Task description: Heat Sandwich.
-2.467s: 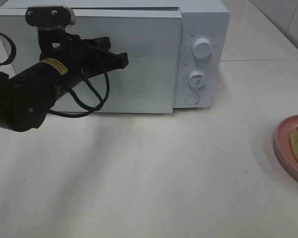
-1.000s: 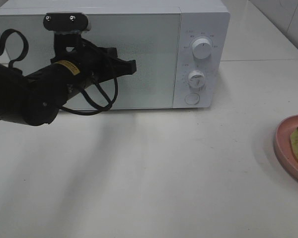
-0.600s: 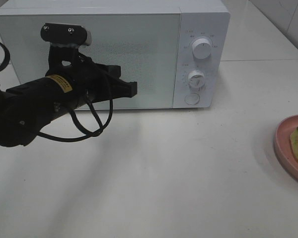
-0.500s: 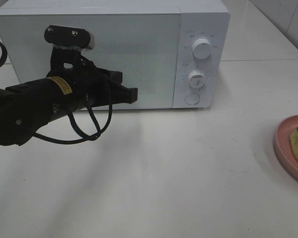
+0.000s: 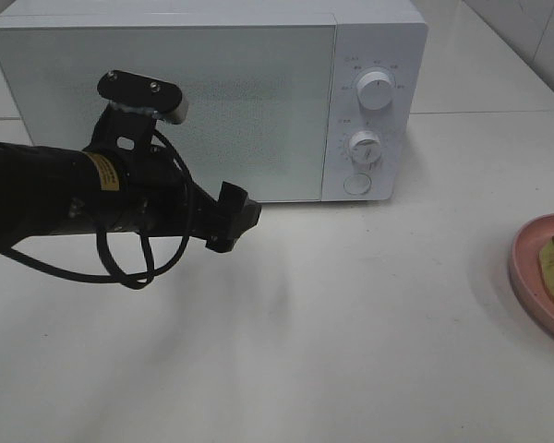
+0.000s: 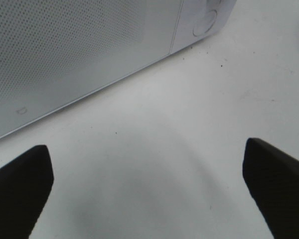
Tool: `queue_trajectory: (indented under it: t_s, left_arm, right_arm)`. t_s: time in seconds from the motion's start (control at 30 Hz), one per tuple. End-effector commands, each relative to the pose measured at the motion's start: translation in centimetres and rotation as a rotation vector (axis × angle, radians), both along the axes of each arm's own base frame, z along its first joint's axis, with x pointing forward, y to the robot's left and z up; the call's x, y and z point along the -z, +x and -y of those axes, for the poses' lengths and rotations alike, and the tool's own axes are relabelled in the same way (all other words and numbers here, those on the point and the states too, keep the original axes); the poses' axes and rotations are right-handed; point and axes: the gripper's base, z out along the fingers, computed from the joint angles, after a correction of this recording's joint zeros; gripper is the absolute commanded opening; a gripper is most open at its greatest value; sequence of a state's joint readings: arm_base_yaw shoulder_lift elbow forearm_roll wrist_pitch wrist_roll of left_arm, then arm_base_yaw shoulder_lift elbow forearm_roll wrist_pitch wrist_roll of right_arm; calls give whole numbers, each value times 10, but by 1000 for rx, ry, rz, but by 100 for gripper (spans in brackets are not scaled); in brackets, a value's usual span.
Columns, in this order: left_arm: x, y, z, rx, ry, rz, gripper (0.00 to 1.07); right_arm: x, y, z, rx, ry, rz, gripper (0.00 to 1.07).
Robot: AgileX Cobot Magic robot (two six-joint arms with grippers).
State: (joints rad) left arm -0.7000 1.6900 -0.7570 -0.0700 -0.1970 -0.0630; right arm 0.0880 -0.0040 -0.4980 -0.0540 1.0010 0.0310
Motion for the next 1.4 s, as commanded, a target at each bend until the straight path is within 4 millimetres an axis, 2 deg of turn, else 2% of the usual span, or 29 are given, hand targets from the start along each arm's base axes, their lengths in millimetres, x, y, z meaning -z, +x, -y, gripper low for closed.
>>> queue_trajectory:
  t_s: [0.03, 0.3, 0.37, 0.4, 0.53, 0.8, 0.93, 1.0, 1.07, 1.13, 1.23, 1.27, 1.3, 1.4]
  left_arm:
    - [-6, -5, -4, 1, 33, -52, 99]
    - [-18, -8, -4, 20, 199, -278, 98]
    - [-29, -8, -3, 33, 267, -353, 98]
    - [-29, -8, -3, 33, 267, -353, 98]
    - [-51, -7, -1, 46, 353, -455, 98]
    - [-67, -6, -7, 48, 453, -524, 98]
    - [-69, -2, -27, -7, 469, -603, 98]
    - [-79, 2, -47, -67, 445, -634, 98]
    - [-84, 3, -54, -89, 429, -636, 98]
    - [-99, 5, -77, -159, 381, -636, 98]
    - [-107, 5, -92, -206, 350, -637, 98]
    - [-115, 6, -109, -260, 327, -639, 98]
    - [-118, 5, -117, -285, 317, -642, 98]
    - [-122, 2, -131, -329, 304, -653, 98]
  right_arm:
    - [0, -4, 0, 9, 3, 33, 75]
    - [0, -4, 0, 9, 3, 33, 75]
    - [0, -4, 0, 9, 3, 33, 75]
    - [0, -4, 0, 9, 3, 33, 75]
    - [0, -4, 0, 9, 3, 33, 75]
    - [0, -4, 0, 9, 3, 33, 75]
    - [0, -4, 0, 9, 3, 33, 75]
    - [0, -4, 0, 9, 3, 33, 75]
    - [0, -4, 0, 9, 3, 33, 75]
    - [0, -4, 0, 9, 3, 33, 75]
    - [0, -4, 0, 9, 3, 33, 75]
    - [0, -4, 0, 9, 3, 33, 75]
    - [0, -4, 0, 9, 3, 33, 75]
    - [0, -4, 0, 9, 3, 33, 75]
